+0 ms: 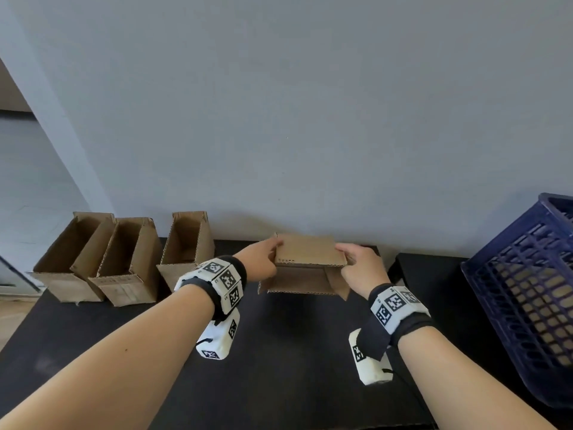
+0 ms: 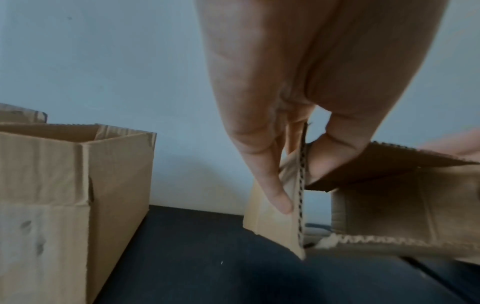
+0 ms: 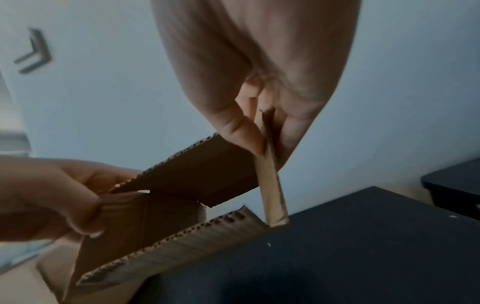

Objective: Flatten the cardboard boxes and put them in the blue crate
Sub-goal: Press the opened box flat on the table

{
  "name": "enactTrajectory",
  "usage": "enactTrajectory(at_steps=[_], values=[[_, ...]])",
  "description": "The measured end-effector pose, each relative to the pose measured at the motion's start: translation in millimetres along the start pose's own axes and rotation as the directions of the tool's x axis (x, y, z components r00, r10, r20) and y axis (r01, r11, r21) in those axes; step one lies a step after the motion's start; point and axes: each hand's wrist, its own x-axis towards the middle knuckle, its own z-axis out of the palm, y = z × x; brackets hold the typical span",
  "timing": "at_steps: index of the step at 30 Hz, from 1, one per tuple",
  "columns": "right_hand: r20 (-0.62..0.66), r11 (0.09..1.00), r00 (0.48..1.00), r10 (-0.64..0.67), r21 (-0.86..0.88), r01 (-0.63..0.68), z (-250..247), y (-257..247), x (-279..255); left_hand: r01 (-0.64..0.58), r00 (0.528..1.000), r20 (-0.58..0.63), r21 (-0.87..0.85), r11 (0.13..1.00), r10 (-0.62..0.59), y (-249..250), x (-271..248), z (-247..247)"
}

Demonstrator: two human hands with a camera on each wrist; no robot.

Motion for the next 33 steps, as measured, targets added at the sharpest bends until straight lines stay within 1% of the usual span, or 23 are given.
enactTrajectory(at_steps=[3,6,9,12,14,16,17,19,22,26,30,33], values=[[0.1,0.994,0.995,0.013,-0.111,-0.002,15,12,-2,0.018,0.997,0.074,0.122,0.992,-0.027,-5,9,20],[0.212,0.984,0.977,0.027,-0.178,0.011,29,18,-2,0.003,0.987,0.157,0.222,0.975,-0.039,-8,18,32],[0.3,0.967,0.953,0.042,-0.252,0.037,38,21,0,-0.023,0.978,0.208,0.254,0.967,-0.031,-11,27,37],[0.296,0.955,0.954,0.037,-0.291,0.053,41,21,3,-0.02,0.989,0.146,0.25,0.968,-0.017,-14,33,41],[0.28,0.964,0.959,0.037,-0.262,0.04,42,20,5,-0.002,0.998,0.056,0.28,0.96,-0.014,-17,36,42],[0.282,0.972,0.959,0.013,-0.229,0.054,42,19,7,-0.005,1.0,-0.025,0.291,0.957,0.013,-21,39,43],[0.292,0.973,0.956,-0.003,-0.218,0.07,43,18,8,-0.018,0.999,-0.03,0.311,0.95,0.029,-23,42,43],[0.325,0.972,0.946,-0.018,-0.218,0.093,45,16,11,-0.038,0.999,0.019,0.379,0.925,0.033,-27,45,43],[0.381,0.961,0.924,-0.025,-0.244,0.126,53,15,19,-0.016,0.997,0.077,0.434,0.901,-0.02,-32,52,42],[0.479,0.943,0.878,-0.009,-0.289,0.167,63,14,29,0.02,0.982,0.156,0.48,0.877,-0.108,-41,59,37],[0.547,0.942,0.835,0.061,-0.309,0.134,78,17,40,0.065,0.952,0.228,0.501,0.863,-0.205,-50,66,39],[0.551,0.932,0.828,0.1,-0.342,0.115,87,22,47,0.057,0.942,0.238,0.58,0.813,-0.235,-55,72,40]])
